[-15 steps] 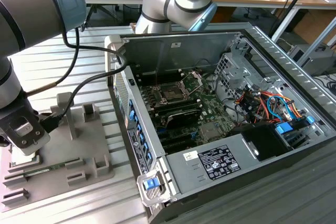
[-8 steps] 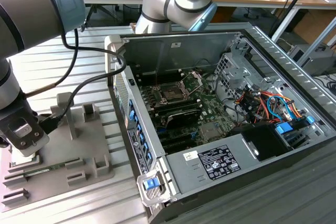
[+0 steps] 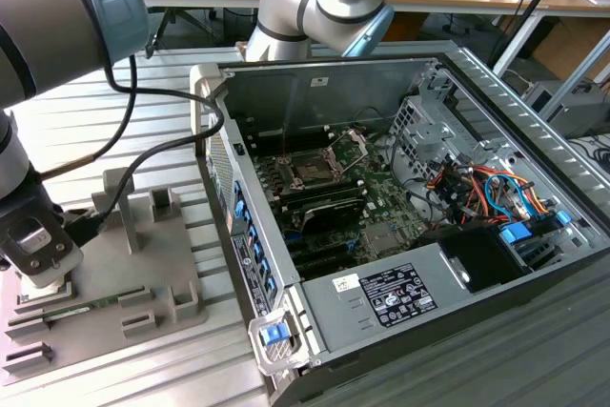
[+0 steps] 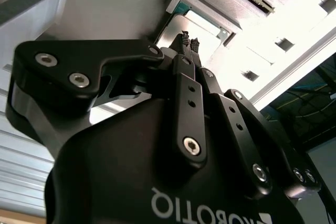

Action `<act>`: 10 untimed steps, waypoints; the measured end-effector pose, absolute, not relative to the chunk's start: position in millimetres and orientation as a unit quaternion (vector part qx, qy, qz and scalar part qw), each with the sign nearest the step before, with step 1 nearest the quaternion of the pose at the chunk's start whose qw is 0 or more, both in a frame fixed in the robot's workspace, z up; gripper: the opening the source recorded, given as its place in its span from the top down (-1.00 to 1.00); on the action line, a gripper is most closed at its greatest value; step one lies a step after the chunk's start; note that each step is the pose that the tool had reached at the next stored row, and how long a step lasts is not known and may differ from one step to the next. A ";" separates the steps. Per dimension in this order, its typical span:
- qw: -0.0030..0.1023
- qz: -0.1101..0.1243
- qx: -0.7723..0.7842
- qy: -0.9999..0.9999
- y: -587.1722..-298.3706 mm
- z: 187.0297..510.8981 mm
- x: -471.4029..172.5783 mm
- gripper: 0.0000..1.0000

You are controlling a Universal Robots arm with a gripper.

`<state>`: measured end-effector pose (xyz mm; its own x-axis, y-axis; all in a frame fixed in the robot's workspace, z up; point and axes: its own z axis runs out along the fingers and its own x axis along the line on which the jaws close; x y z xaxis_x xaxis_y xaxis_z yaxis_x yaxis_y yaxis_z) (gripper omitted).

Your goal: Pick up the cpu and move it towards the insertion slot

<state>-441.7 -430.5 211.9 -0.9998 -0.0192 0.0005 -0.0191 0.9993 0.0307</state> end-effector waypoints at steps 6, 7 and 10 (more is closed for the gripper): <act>0.000 -0.015 0.010 -1.000 -430.7 210.3 -442.2 0.79; 0.000 -0.015 0.010 -1.000 -430.8 210.1 -442.3 0.79; 0.000 -0.015 0.010 -1.000 -430.9 209.1 -442.5 0.79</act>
